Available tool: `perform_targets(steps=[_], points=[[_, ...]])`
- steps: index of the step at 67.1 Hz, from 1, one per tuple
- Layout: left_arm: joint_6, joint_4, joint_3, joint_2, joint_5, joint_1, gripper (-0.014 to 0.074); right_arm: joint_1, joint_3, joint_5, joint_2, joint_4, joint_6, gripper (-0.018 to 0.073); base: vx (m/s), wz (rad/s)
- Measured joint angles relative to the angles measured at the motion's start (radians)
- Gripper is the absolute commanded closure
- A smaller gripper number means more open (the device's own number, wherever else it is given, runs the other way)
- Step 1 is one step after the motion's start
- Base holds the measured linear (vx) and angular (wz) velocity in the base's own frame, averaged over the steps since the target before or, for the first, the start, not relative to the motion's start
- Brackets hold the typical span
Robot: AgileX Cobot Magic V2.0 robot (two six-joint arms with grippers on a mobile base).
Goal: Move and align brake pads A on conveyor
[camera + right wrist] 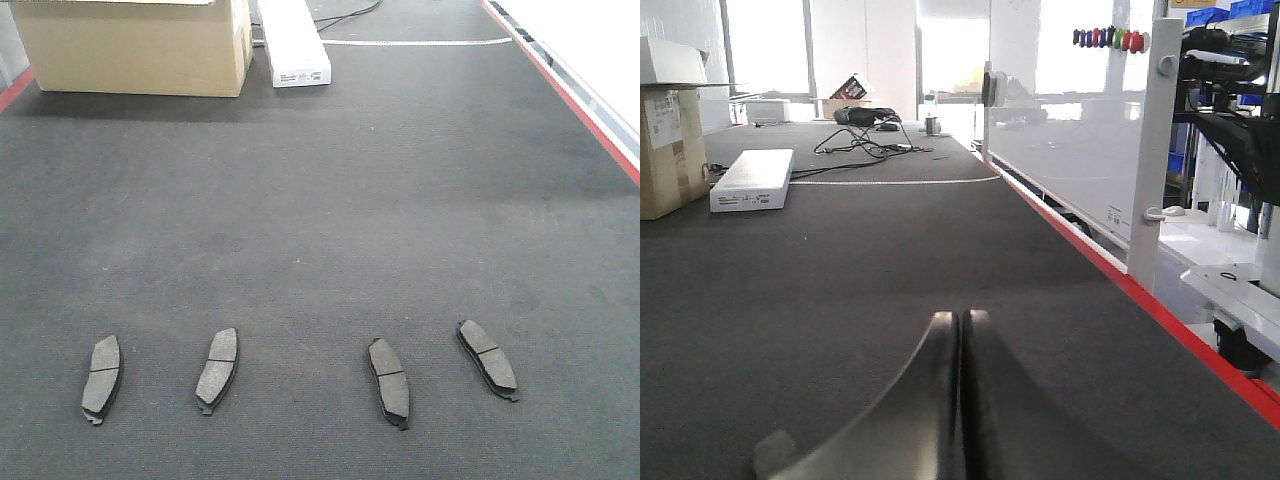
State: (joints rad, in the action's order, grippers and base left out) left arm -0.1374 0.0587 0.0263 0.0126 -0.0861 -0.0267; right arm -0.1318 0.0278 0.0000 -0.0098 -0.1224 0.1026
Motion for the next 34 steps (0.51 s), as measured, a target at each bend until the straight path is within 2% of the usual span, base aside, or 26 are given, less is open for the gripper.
perform_targets(steps=[6, 19, 34], points=[[0.0, 0.0, 0.0, 0.0, 0.0, 0.0, 0.0603, 0.007, 0.0, 0.0, 0.0, 0.0, 0.001, 0.0571, 0.0, 0.0], [0.0, 0.0, 0.0, 0.0, 0.0, 0.0, 0.0603, 0.093, 0.0, 0.0, 0.0, 0.001, -0.016, 0.0571, 0.0, 0.0], [0.0, 0.0, 0.0, 0.0, 0.0, 0.0, 0.0603, 0.094, 0.0, 0.0, 0.0, 0.012, -0.018, 0.0571, 0.0, 0.0]])
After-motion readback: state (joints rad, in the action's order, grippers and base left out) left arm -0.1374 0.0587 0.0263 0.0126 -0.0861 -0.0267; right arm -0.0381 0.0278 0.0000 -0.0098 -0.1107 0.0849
